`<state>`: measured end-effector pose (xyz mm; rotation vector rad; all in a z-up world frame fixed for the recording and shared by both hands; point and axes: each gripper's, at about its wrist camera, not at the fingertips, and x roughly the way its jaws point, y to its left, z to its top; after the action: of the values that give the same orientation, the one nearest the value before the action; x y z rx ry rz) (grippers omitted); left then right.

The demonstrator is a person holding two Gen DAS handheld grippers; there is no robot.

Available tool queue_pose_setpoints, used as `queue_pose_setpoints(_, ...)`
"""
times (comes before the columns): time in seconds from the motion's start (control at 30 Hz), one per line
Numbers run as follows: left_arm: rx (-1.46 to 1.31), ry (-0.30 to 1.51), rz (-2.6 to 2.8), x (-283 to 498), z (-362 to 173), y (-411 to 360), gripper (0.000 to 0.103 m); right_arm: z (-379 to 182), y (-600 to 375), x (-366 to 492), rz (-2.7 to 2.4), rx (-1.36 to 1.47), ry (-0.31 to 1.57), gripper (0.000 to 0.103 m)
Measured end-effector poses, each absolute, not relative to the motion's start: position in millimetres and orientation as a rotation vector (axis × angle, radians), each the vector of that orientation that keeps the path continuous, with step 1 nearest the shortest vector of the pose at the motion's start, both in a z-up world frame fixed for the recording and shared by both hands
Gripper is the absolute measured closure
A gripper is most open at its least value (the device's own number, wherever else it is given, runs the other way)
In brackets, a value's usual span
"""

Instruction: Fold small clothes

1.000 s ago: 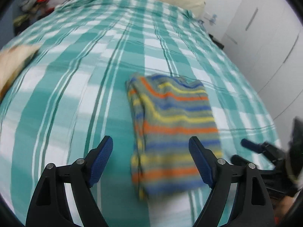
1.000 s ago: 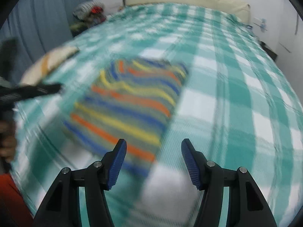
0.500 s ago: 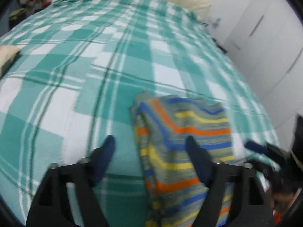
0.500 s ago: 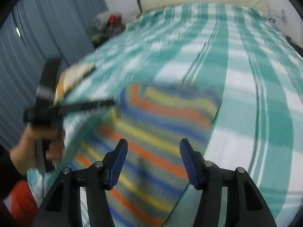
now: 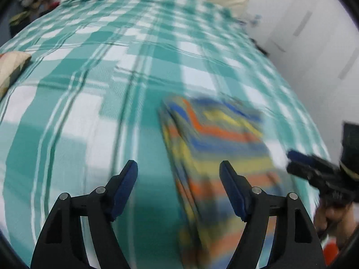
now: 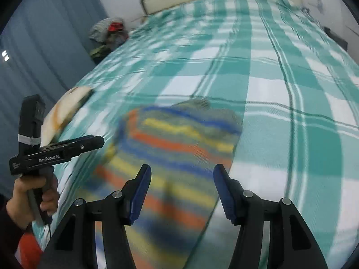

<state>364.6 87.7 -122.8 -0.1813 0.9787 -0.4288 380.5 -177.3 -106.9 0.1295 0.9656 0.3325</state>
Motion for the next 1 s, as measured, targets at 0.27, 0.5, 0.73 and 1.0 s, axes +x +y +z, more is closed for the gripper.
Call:
queue_pose_setpoints(0.27, -0.042, 1.043, -0.434, 282, -151, 83, 0.027, -158, -155, 263, 0.42, 0.024, 1.111, 0.044)
queue_pose_setpoints(0.5, -0.301, 0.997, -0.547, 350, -134, 86, 0.007, -117, -219, 302, 0.46, 0.403, 0.926, 0.027)
queue_pose_setpoints(0.73, -0.396, 1.12, -0.576, 393, -177, 52, 0.082, -189, -228, 368, 0.469, 0.737, 1.024, 0.059)
queue_pose_setpoints(1.0, -0.32, 0.964, -0.612, 358, -108, 44, 0.084, -108, -209, 346, 0.436, 0.538, 0.886, 0.079)
